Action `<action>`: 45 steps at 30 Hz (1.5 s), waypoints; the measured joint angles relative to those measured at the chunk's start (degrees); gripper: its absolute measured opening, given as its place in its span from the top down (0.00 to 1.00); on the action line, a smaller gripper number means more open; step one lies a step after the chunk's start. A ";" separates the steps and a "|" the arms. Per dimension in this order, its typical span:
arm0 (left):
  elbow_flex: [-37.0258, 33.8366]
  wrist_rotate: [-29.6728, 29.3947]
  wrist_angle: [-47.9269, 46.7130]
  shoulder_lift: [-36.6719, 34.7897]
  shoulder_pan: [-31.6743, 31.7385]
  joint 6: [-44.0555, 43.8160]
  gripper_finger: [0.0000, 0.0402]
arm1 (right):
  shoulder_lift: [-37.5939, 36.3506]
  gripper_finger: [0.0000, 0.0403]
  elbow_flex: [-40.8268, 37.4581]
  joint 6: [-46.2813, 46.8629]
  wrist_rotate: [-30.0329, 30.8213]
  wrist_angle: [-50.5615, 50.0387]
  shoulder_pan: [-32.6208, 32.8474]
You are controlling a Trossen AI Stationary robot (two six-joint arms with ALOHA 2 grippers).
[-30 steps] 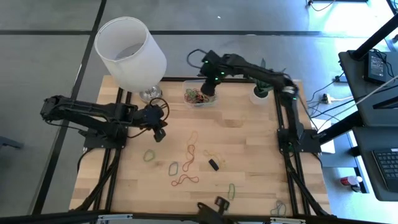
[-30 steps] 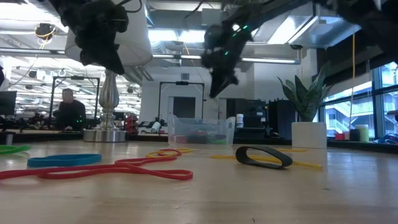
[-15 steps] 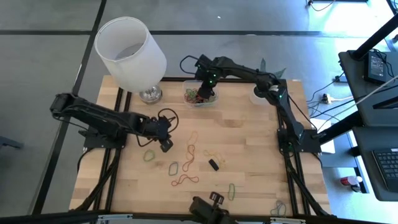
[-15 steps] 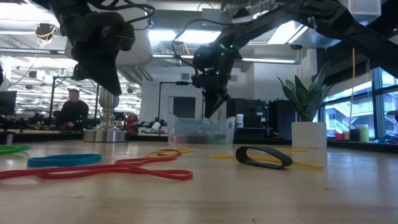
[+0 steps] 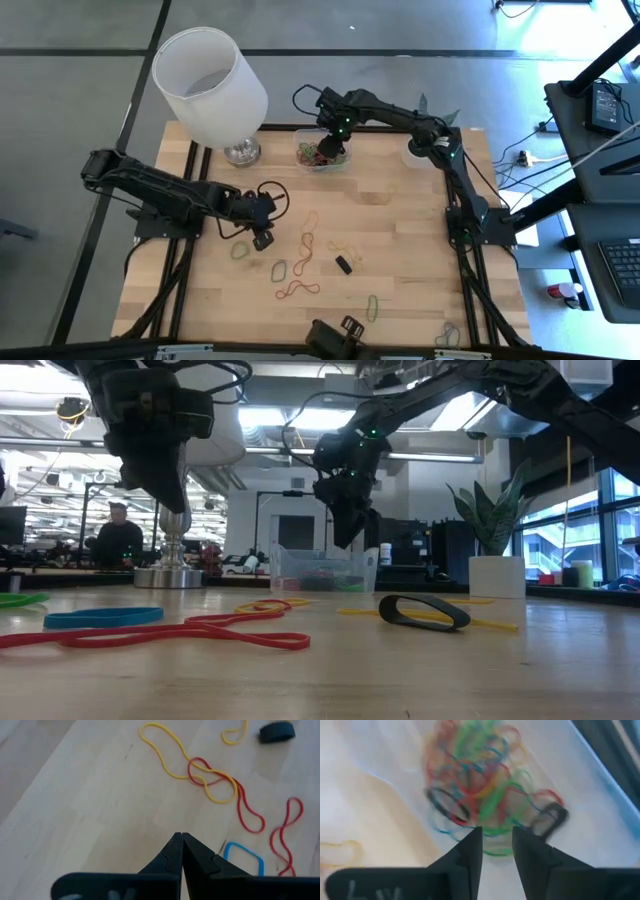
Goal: Pick and place rubber bands into bin
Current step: Put the bottom red rubber band into the transparent bin
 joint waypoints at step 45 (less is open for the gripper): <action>41.28 -2.19 -18.37 33.03 -10.90 -1.77 0.87 | -83.21 0.98 -91.99 35.39 18.02 46.74 49.89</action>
